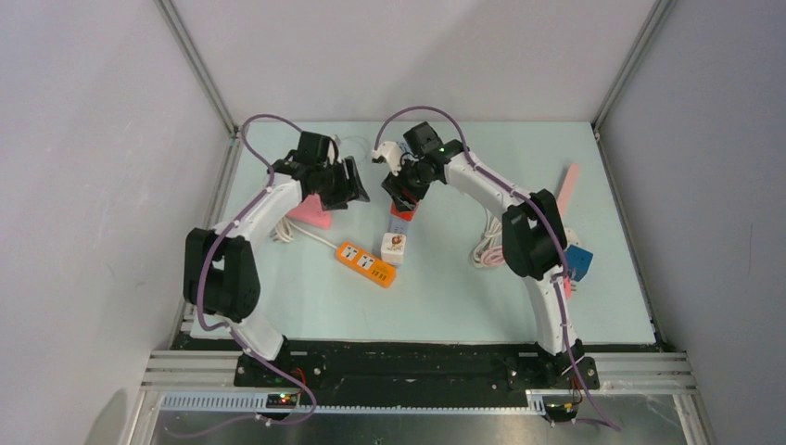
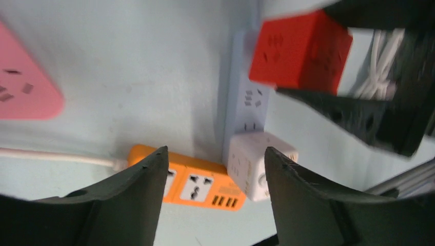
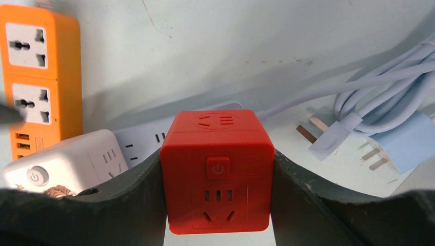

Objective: Insert the plug
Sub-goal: Adjust the socket at the center of the board.

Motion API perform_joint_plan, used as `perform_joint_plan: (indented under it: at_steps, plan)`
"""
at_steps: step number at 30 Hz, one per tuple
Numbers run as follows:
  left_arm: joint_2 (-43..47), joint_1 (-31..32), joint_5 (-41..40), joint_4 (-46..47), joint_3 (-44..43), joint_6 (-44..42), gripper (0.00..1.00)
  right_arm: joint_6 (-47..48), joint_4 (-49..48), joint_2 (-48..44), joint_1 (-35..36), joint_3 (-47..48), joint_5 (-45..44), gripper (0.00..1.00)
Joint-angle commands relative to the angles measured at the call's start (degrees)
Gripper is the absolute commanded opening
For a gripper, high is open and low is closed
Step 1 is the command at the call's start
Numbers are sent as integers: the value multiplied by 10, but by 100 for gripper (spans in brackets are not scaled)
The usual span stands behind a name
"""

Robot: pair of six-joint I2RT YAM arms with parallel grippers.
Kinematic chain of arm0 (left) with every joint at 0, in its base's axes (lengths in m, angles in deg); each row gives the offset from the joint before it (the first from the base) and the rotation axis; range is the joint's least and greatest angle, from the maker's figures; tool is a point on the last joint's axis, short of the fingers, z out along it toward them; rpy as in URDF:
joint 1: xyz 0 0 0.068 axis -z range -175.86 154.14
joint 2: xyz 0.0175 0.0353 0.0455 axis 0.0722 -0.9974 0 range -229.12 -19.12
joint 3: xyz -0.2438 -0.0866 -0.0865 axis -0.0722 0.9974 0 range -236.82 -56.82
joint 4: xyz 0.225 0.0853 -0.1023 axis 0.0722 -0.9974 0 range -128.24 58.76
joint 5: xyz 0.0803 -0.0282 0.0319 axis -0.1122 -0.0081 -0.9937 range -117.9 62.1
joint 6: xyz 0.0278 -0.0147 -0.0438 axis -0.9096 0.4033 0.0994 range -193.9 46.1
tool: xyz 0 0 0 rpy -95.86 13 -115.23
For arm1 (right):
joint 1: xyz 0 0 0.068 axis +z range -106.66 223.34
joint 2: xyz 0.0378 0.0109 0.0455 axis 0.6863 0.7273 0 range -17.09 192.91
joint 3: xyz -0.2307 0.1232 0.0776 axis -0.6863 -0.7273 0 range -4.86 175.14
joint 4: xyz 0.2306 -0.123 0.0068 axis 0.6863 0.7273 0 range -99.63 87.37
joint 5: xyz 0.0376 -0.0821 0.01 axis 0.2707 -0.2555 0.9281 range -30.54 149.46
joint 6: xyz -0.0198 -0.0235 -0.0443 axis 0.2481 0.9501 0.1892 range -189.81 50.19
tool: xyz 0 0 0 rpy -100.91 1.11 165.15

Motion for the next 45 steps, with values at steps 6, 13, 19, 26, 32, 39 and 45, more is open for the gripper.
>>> perform_joint_plan:
  at_steps: [6, 13, 19, 26, 32, 39, 45]
  plan:
    - [65, 121, -67, 47, 33, -104, 86, -86, -37, -18, -8, 19, -7, 0]
    - [15, 202, -171, 53, 23, -51, 91, -179, -80, -79, -56, -15, 55, 0]
    - [-4, 232, -225, 49, 33, 1, 91, -190, -95, -111, -69, -52, 47, 0]
    - [-34, 251, -250, 47, 29, 20, 91, -203, -101, -122, -68, -64, 12, 6]
    - [-37, 270, -290, 34, 44, 17, 81, -216, -102, -123, -71, -67, 5, 9]
    - [-28, 291, -285, 29, 76, -26, 61, -223, -107, -122, -71, -66, 12, 9]
    - [-20, 292, -289, 19, 97, -63, 32, -224, -107, -120, -68, -66, 12, 9]
